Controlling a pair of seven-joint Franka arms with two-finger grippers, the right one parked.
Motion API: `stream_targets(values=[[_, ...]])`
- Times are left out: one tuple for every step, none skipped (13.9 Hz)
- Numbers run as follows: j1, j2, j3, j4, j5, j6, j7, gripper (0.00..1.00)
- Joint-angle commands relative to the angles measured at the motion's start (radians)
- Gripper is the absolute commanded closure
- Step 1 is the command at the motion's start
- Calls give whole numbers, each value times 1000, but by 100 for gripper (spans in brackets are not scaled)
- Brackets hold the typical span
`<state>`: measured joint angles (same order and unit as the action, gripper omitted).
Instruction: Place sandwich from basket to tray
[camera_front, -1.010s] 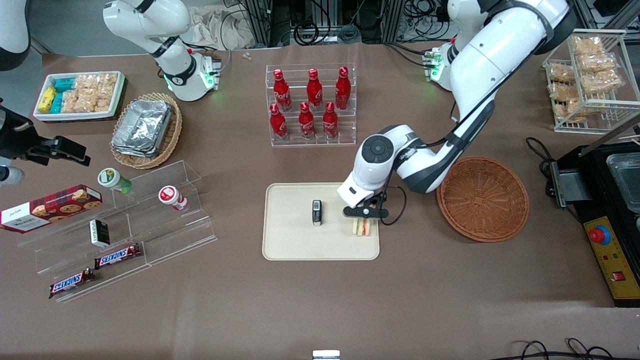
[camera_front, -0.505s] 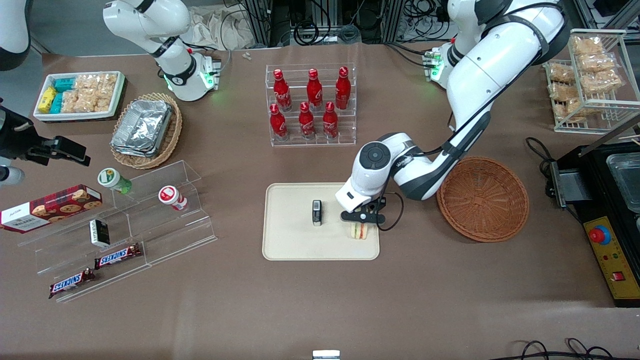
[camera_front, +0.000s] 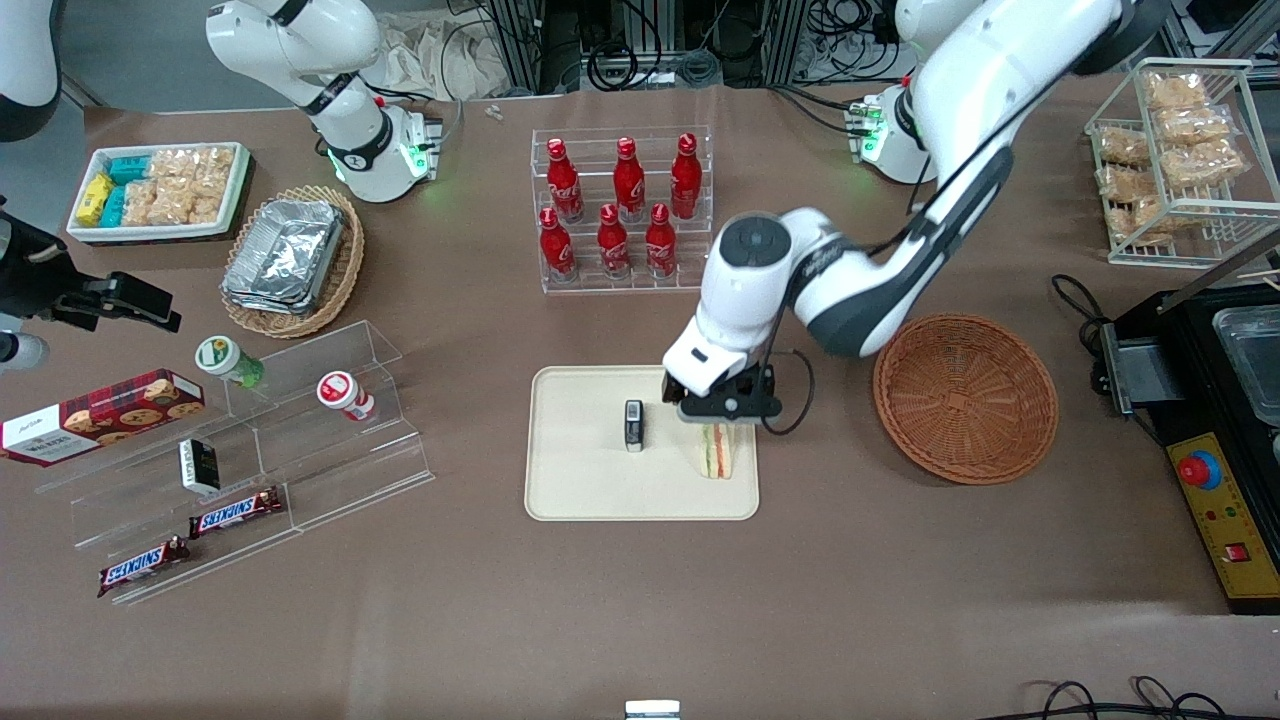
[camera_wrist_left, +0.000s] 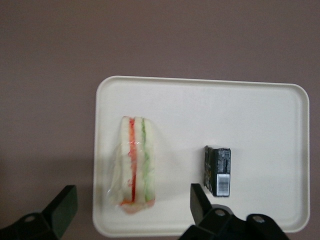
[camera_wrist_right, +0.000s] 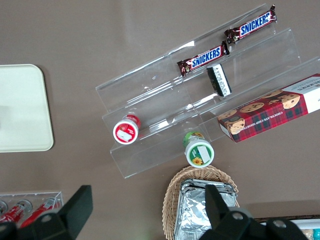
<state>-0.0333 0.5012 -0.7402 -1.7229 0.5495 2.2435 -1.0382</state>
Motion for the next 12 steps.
stream_targets(values=[[18, -150, -2, -26, -147, -135, 77, 0], [18, -189, 7, -2, -227, -200, 157, 0], [16, -223, 30, 28, -294, -262, 228, 0], [7, -258, 85, 54, -342, -319, 275, 0], [-12, -295, 137, 80, -388, -376, 327, 0], [-26, -331, 197, 91, -422, -437, 387, 0], [-36, -377, 255, 94, -462, -482, 447, 0], [-45, -419, 324, 94, -511, -513, 518, 0], [-62, -458, 403, 92, -543, -550, 594, 0], [-95, -490, 485, 92, -559, -597, 657, 0], [-120, -522, 564, 92, -562, -629, 699, 0], [-129, -552, 620, 91, -563, -646, 733, 0]])
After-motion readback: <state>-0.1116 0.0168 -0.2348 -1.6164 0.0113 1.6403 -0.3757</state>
